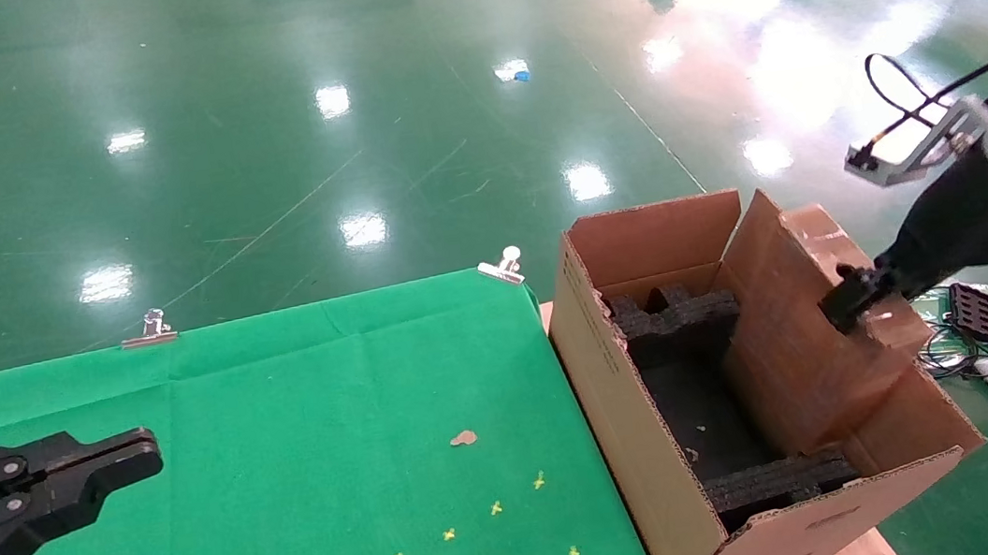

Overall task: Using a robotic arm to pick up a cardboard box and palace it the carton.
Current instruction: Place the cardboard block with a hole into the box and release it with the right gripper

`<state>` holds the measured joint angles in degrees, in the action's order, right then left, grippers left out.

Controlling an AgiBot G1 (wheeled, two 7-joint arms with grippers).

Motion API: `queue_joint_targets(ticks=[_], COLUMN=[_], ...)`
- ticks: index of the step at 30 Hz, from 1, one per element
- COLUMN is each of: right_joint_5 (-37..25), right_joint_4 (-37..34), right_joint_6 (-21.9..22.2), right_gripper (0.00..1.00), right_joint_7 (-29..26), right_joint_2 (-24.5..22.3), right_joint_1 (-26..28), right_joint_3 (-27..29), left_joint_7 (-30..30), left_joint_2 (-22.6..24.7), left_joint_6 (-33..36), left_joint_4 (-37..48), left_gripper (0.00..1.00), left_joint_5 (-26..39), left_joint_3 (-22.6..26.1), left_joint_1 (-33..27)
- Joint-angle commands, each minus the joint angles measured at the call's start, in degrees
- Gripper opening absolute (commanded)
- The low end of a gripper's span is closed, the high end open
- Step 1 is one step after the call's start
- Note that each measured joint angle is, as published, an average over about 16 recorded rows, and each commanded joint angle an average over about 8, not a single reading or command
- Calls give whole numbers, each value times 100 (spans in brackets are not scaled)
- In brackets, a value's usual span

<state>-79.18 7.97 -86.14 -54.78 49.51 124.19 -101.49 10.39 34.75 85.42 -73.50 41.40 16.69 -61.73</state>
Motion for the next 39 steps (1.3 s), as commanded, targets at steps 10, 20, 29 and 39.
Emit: queue_joint_targets(ticks=[10, 20, 29, 39], right_joint_5=[55, 161, 362, 360], right_joint_4=[-491, -678, -718, -761], right_joint_6=[552, 1174, 1784, 1974], right_gripper=[0, 0, 0, 99], right_joint_7=[-109, -236, -245, -221], right_joint_2=[214, 380, 444, 501], right_joint_1=[-777, -1495, -2038, -2191], right_joint_3=[18, 88, 227, 226], left_joint_7=[-2, -4, -5, -7], left_joint_2=[-2, -3, -4, -6], left_joint_6=[-2, -3, -4, -6], left_joint_4=[0, 0, 0, 0], left_gripper=[100, 100, 100, 100], left_joint_5=[-3, -5, -7, -9], left_joint_3=[4, 7, 10, 14], left_joint_1=[-1, -2, -2, -3])
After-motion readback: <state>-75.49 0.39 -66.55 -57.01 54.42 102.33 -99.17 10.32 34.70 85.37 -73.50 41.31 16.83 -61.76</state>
